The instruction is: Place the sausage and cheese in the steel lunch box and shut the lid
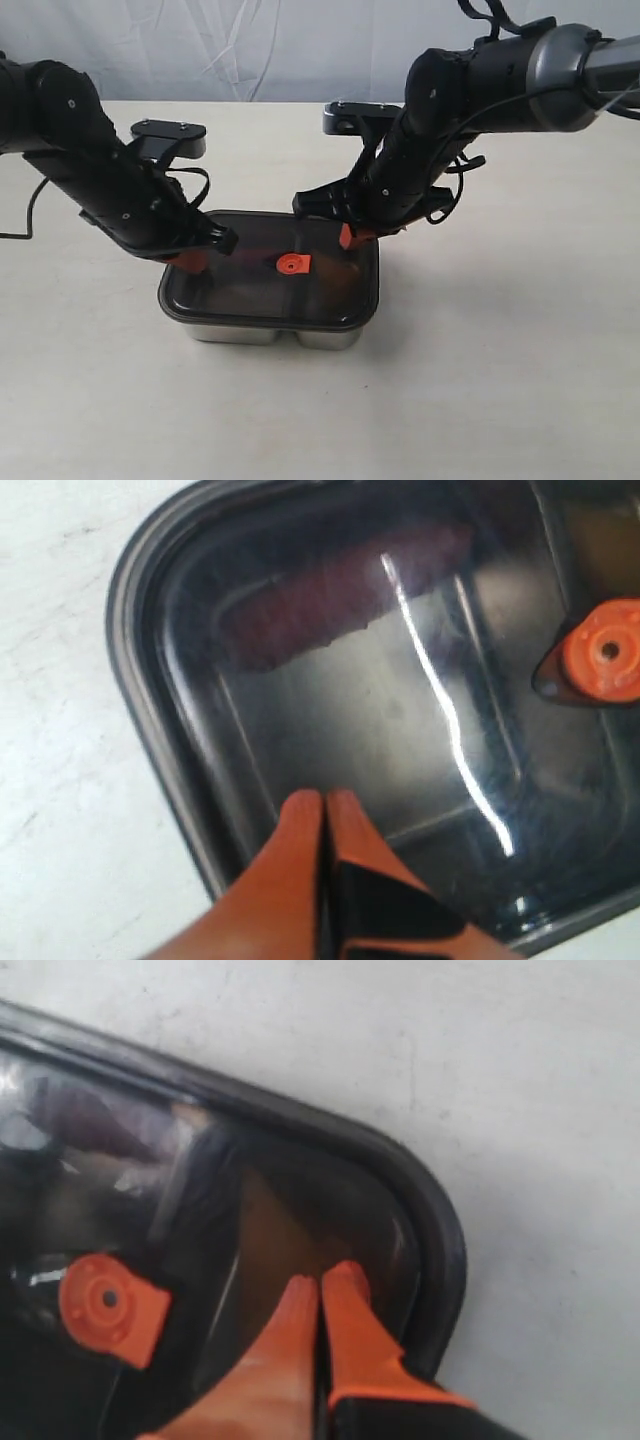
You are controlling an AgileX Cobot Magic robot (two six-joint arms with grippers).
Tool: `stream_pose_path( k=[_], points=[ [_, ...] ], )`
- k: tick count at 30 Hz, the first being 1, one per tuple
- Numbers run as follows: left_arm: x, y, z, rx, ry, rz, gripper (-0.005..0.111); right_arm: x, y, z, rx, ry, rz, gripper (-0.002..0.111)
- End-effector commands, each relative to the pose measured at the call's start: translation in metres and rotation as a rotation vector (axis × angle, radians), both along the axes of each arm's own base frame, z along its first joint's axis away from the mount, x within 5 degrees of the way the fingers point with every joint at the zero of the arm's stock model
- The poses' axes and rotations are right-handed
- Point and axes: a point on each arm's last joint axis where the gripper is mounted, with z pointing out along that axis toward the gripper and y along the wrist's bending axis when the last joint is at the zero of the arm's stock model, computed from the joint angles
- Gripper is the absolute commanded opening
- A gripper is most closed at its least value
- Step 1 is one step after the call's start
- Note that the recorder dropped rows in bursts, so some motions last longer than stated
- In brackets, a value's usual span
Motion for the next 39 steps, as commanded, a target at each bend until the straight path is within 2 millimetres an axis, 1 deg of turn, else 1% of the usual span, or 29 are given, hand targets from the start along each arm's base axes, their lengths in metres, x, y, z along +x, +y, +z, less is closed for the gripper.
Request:
stream_pose_path(
  k=[1,2,3,4,5,6,7,8,9,10,11,12,13,14,16,18,21,25,26,28,31,32,34,36,37,39],
  points=[
    [-0.013,0.009,0.055,-0.048,-0.209,-0.008,0.000,-0.014,-0.014,0.051,0.015,-0.097,0.029,-0.001],
    [-0.017,0.011,0.068,-0.063,-0.258,-0.005,0.000,-0.017,-0.019,0.063,0.014,-0.121,0.034,-0.001],
    [-0.023,0.015,0.085,-0.084,-0.323,0.003,0.000,-0.022,-0.025,0.077,0.009,-0.147,0.040,-0.001],
    [-0.030,0.019,0.102,-0.103,-0.383,0.010,0.000,-0.028,-0.031,0.092,0.008,-0.172,0.047,-0.001],
    [-0.037,0.022,0.116,-0.122,-0.428,0.021,0.000,-0.034,-0.037,0.103,0.009,-0.188,0.048,-0.001],
    [-0.058,0.032,0.147,-0.170,-0.542,0.026,0.000,-0.050,-0.051,0.128,0.039,-0.229,0.043,-0.001],
    [-0.071,0.037,0.161,-0.198,-0.594,0.030,0.000,-0.061,-0.058,0.141,0.068,-0.251,0.041,-0.001],
    [-0.099,0.049,0.184,-0.250,-0.688,0.042,0.000,-0.082,-0.073,0.158,0.120,-0.288,0.040,-0.001],
    [-0.110,0.054,0.191,-0.272,-0.721,0.050,0.000,-0.092,-0.079,0.163,0.132,-0.306,0.045,-0.001],
    [-0.138,0.066,0.204,-0.321,-0.795,0.061,0.000,-0.115,-0.093,0.169,0.170,-0.333,0.056,-0.001],
    [-0.149,0.070,0.207,-0.338,-0.822,0.062,0.000,-0.124,-0.097,0.168,0.183,-0.338,0.066,-0.001],
    [-0.175,0.081,0.209,-0.373,-0.879,0.064,0.000,-0.145,-0.106,0.167,0.246,-0.364,0.079,-0.001],
    [-0.186,0.086,0.209,-0.384,-0.904,0.064,0.000,-0.153,-0.110,0.168,0.278,-0.384,0.082,-0.001],
    [-0.203,0.093,0.208,-0.407,-0.945,0.064,0.000,-0.166,-0.119,0.163,0.316,-0.402,0.077,-0.001],
    [-0.222,0.101,0.209,-0.443,-0.984,0.072,0.000,-0.180,-0.133,0.157,0.308,-0.378,0.073,-0.001],
    [-0.236,0.107,0.212,-0.463,-1.036,0.071,0.000,-0.188,-0.141,0.160,0.312,-0.381,0.079,-0.001],
    [-0.249,0.113,0.215,-0.485,-1.083,0.071,0.000,-0.192,-0.145,0.166,0.345,-0.414,0.075,-0.001],
    [-0.254,0.115,0.216,-0.493,-1.099,0.071,0.000,-0.192,-0.146,0.166,0.341,-0.419,0.077,-0.001],
    [-0.254,0.115,0.216,-0.493,-1.099,0.071,0.000,-0.189,-0.148,0.168,0.316,-0.488,0.088,-0.001],
    [-0.255,0.115,0.216,-0.494,-1.101,0.071,0.000,-0.185,-0.161,0.175,0.304,-0.600,0.033,-0.001],
    [-0.254,0.117,0.216,-0.462,-1.111,0.068,0.000,-0.182,-0.185,0.184,0.328,-0.658,-0.139,-0.001],
    [-0.254,0.117,0.215,-0.459,-1.112,0.068,0.000,-0.182,-0.196,0.187,0.331,-0.681,-0.230,-0.001],
    [-0.254,0.117,0.215,-0.458,-1.110,0.067,0.000,-0.184,-0.215,0.190,0.298,-0.728,-0.363,-0.001],
    [-0.254,0.117,0.215,-0.458,-1.110,0.067,0.000,-0.196,-0.234,0.193,0.263,-0.807,-0.507,-0.001],
    [-0.254,0.117,0.215,-0.458,-1.110,0.067,0.000,-0.205,-0.243,0.195,0.240,-0.858,-0.568,-0.001],
    [-0.254,0.117,0.215,-0.458,-1.110,0.067,0.000,-0.226,-0.252,0.198,0.189,-0.939,-0.635,-0.001]
  ],
)
